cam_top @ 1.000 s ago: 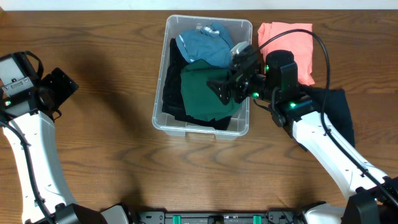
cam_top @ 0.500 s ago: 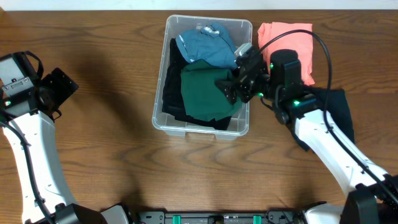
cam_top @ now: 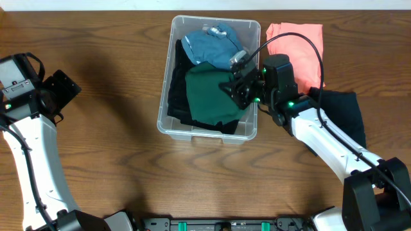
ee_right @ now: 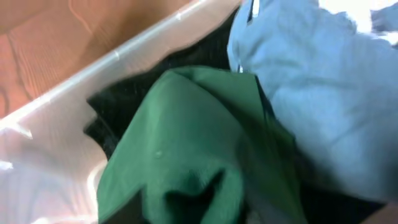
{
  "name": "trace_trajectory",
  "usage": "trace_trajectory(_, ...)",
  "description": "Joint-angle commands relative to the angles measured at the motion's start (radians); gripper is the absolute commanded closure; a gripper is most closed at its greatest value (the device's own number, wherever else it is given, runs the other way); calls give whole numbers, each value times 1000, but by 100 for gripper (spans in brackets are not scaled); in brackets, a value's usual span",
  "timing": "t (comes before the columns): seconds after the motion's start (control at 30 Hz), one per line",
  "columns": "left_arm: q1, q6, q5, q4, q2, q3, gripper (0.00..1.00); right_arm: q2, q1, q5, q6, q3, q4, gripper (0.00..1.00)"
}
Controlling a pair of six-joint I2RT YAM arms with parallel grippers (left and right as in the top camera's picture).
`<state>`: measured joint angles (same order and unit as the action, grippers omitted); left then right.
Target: Pack container
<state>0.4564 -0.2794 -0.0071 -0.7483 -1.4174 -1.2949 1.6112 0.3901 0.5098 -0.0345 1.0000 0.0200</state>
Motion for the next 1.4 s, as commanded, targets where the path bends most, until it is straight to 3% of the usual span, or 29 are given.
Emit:
trace_trajectory(0.0,5,17,-5,0,13,-9,2,-3,8,45,113,12,38,81)
trace_trajectory(0.2,5,17,-5,0,13,-9,2,-3,6,119,262,29,50,98)
trace_trajectory(0.33,5,17,-5,0,13,-9,2,-9,1,234,468,48,62,99)
trace_trajectory(0.57,5,17,-5,0,13,-9,2,-85,-1,389,755,48,225,99)
trace_trajectory(0.8,5,16,-5,0,13,-9,2,-159,-23,381,899,48,181,99)
trace_trajectory(1.03,5,17,-5,0,13,-9,2,-154,-50,289,866,27,-12,99)
trace_trajectory(1.37,5,17,-5,0,13,-9,2,-56,-42,225,758,12,53,99)
